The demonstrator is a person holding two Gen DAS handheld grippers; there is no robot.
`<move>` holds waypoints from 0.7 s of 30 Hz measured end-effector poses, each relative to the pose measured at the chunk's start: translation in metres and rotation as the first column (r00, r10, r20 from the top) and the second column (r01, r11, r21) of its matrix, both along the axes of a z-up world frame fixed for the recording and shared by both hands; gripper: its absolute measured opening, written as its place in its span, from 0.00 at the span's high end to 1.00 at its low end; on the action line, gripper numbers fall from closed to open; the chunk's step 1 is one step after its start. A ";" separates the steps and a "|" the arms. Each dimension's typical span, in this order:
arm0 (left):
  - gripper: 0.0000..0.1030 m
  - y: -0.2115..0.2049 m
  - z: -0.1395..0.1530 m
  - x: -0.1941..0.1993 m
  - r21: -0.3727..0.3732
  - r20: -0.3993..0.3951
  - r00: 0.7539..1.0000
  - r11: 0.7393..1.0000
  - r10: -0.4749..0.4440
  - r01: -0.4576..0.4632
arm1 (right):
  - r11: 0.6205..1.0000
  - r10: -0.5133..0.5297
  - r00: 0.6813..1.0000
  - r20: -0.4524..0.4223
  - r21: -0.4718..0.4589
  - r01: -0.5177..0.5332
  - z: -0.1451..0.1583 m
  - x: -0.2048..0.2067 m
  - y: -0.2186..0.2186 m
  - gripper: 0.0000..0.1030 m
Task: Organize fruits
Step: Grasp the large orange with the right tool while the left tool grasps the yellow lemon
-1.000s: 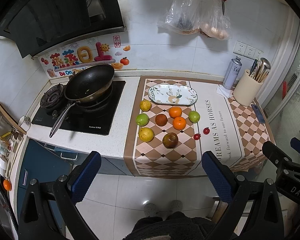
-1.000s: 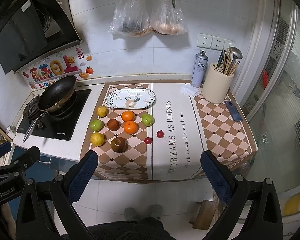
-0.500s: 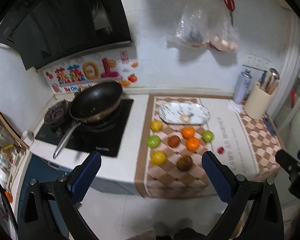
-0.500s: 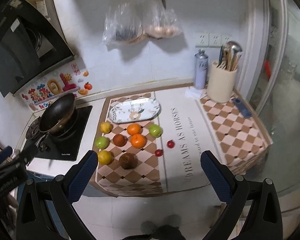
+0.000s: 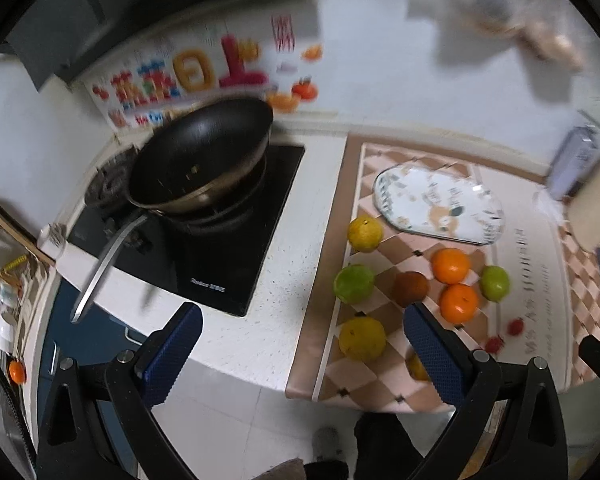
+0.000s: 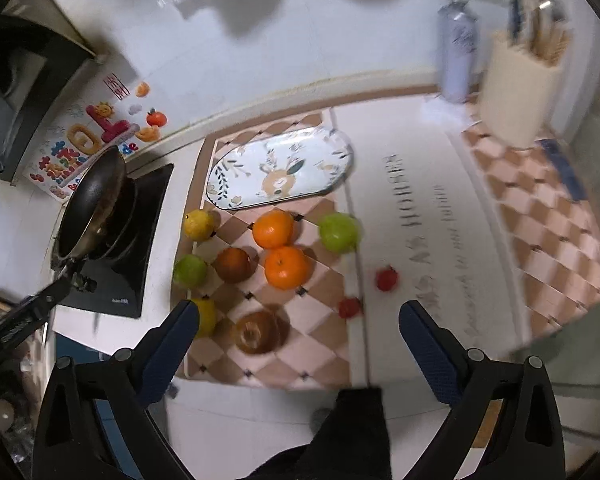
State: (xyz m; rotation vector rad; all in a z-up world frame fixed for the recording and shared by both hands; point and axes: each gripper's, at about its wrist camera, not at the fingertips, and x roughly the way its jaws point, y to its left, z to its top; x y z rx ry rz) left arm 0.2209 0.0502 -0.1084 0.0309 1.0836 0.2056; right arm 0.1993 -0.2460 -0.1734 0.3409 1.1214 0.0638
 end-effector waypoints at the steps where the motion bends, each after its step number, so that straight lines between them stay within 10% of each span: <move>1: 0.00 0.003 -0.010 0.013 -0.008 -0.028 1.000 1.000 0.008 -0.009 | 1.000 0.014 1.000 -0.019 0.017 -0.014 -0.010 0.018 -0.001 0.02; 9: 0.01 0.009 -0.097 0.133 -0.089 -0.295 0.955 0.993 0.042 -0.071 | 0.986 0.168 0.958 -0.233 0.061 -0.158 -0.117 0.164 0.030 0.12; 21: 0.02 -0.011 -0.188 0.208 -0.162 -0.486 0.874 0.985 -0.025 -0.061 | 0.951 0.297 0.858 -0.419 0.052 -0.304 -0.198 0.222 0.086 0.17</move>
